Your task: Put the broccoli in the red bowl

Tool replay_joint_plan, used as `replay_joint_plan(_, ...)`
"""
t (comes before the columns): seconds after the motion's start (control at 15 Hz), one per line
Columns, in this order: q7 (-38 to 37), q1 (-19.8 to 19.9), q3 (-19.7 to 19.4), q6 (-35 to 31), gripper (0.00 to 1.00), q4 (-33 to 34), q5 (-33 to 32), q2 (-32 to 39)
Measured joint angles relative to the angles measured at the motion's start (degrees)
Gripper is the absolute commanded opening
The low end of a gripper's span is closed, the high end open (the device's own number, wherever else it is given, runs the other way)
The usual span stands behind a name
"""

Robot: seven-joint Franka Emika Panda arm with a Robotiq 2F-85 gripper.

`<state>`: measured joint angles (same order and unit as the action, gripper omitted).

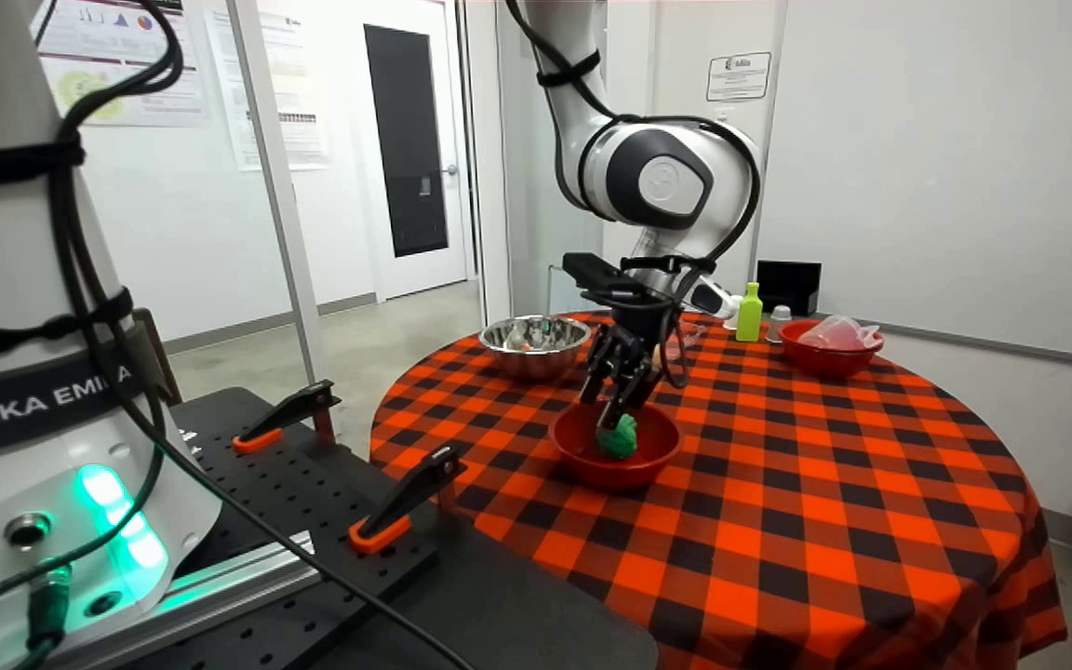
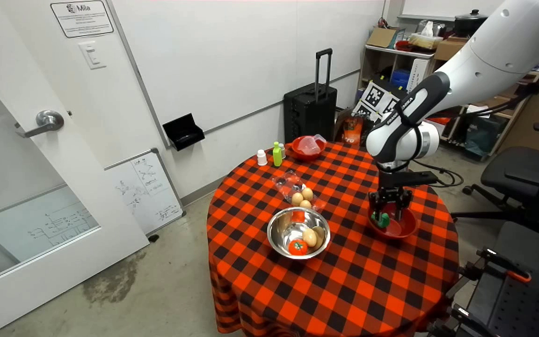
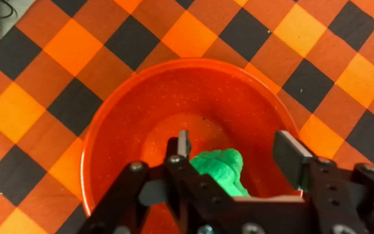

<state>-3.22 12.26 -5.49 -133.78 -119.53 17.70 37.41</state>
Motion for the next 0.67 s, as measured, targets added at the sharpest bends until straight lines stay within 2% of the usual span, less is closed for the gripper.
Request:
replay_joint_plan(0.33,-0.2,-0.1,0.3,0.2,1.0,-2.4,0.3,-3.5)
replay_joint_plan(0.47,-0.4,-0.4,0.7,1.6,1.0,-5.8,0.3,-8.1)
replay_joint_plan(0.67,0.6,-1.5,2.1,7.5,1.0,-11.5,0.2,-17.0)
